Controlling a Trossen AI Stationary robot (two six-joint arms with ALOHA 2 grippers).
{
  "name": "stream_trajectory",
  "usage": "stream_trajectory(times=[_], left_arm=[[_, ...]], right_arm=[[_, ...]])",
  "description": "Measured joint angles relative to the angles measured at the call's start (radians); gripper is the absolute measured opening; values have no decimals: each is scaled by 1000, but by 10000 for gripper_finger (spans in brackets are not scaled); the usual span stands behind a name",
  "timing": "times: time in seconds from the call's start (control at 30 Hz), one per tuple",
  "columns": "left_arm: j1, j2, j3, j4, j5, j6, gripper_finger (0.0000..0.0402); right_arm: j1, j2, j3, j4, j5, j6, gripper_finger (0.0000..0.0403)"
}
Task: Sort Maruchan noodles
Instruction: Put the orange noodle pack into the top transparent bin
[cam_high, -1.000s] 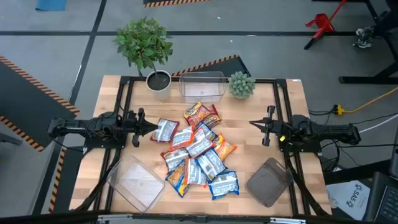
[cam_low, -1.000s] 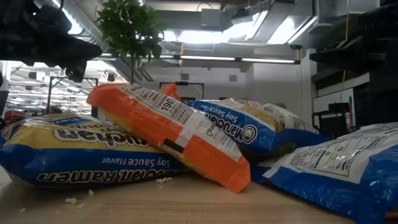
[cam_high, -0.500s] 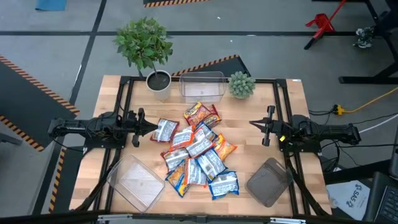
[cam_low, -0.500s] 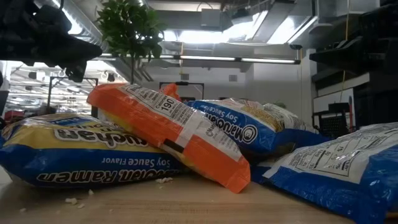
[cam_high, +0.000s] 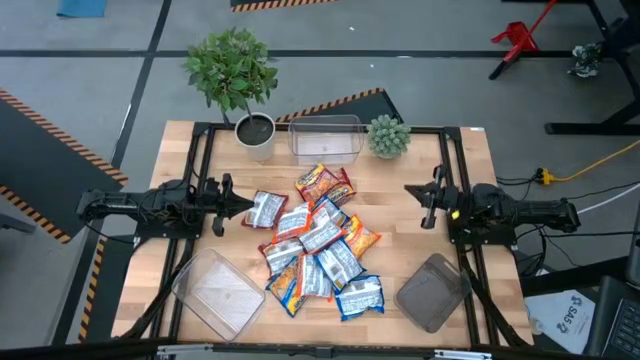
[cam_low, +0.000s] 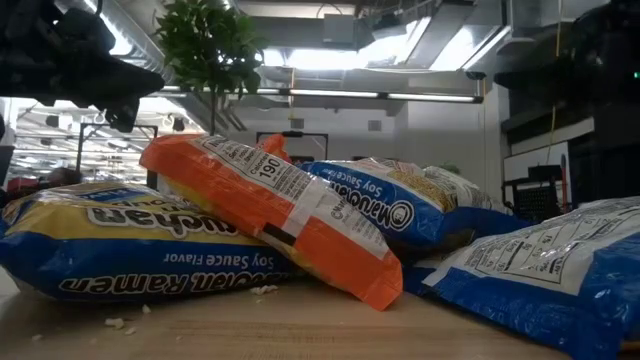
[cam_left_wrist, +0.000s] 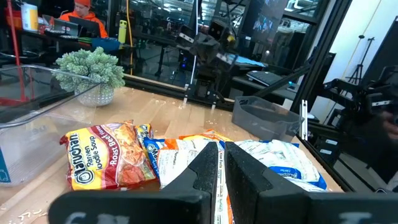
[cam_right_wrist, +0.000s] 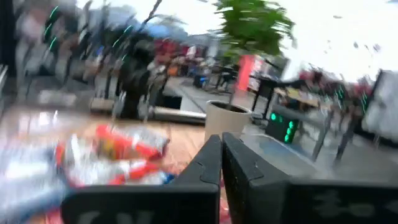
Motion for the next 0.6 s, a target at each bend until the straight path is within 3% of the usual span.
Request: stream_trajectory(times=[0.07,0.23,0.37,0.5,0.6], left_arm=[[0,0,0,1,-33,0,24],[0,1,0,109,-165,-88,24],[0,1,0,267,-235,-224,24],[0,0,0,399,-308,-230,24],[0,0,0,501,-334,-264,24]], right_arm=[[0,0,0,57,51,135,0],[0,0,0,188,259,242,0],[0,-1,0,318,356,244,0],[0,-1,0,350,460,223,0],[-1,0,0,356,439,230,0]])
